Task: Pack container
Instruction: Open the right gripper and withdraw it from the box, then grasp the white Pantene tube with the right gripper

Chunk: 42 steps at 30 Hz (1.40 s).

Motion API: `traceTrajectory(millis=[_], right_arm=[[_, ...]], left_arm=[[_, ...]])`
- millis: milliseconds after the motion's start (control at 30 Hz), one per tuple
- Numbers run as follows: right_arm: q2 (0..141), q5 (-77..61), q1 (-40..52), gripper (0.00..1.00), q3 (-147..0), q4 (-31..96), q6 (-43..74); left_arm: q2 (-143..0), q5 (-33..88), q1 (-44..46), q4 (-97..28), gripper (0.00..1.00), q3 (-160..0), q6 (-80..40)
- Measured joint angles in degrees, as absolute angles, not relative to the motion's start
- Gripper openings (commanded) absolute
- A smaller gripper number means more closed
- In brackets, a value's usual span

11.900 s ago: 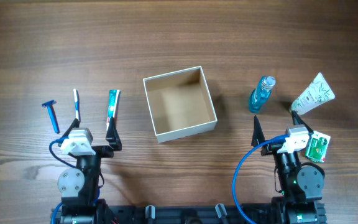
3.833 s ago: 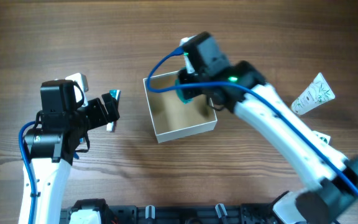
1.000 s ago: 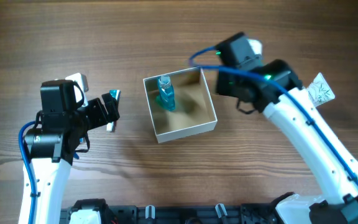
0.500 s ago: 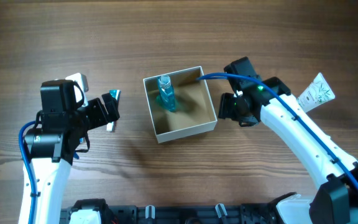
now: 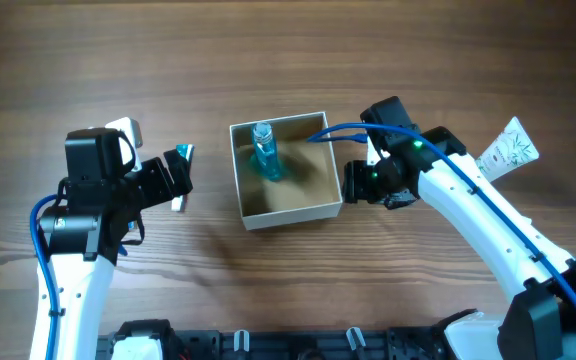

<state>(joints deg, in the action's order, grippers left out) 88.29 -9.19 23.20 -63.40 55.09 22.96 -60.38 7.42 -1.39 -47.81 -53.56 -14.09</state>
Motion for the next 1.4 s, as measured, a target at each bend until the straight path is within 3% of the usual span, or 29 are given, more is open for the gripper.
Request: traceTrajectory(millis=[400,567,667,767,933,1133,1400], right_arm=[[88.29,-4.93,23.20,0.75,-63.70,53.19,23.70],[87.44,4.36,23.07,0.92,-70.48,56.38,23.83],[84.14,8.95,21.56,0.95,-76.95,57.43,23.38],[79.66,10.74,16.99,0.97,-82.15,58.85,22.37],[73.19,10.92,1.72,1.00,-85.67,63.53,19.09],[74.65,6.02,-14.33,1.00,-85.47,66.92,7.62],[80.44,2.63,-19.40,1.00,-85.19,68.16,-3.68]], left_arm=[[-60.38,7.42,-1.39,-47.81,1.00,-53.56,-14.09],[-60.38,7.42,-1.39,-47.83,1.00,-53.54,-14.09],[-60.38,7.42,-1.39,-47.83,1.00,-53.54,-14.09],[-60.38,7.42,-1.39,-47.81,1.00,-53.54,-14.09],[-60.38,7.42,-1.39,-47.83,1.00,-53.56,-14.09],[-60.38,7.42,-1.39,-47.83,1.00,-53.56,-14.09],[-60.38,7.42,-1.39,-47.81,1.00,-53.56,-14.09]])
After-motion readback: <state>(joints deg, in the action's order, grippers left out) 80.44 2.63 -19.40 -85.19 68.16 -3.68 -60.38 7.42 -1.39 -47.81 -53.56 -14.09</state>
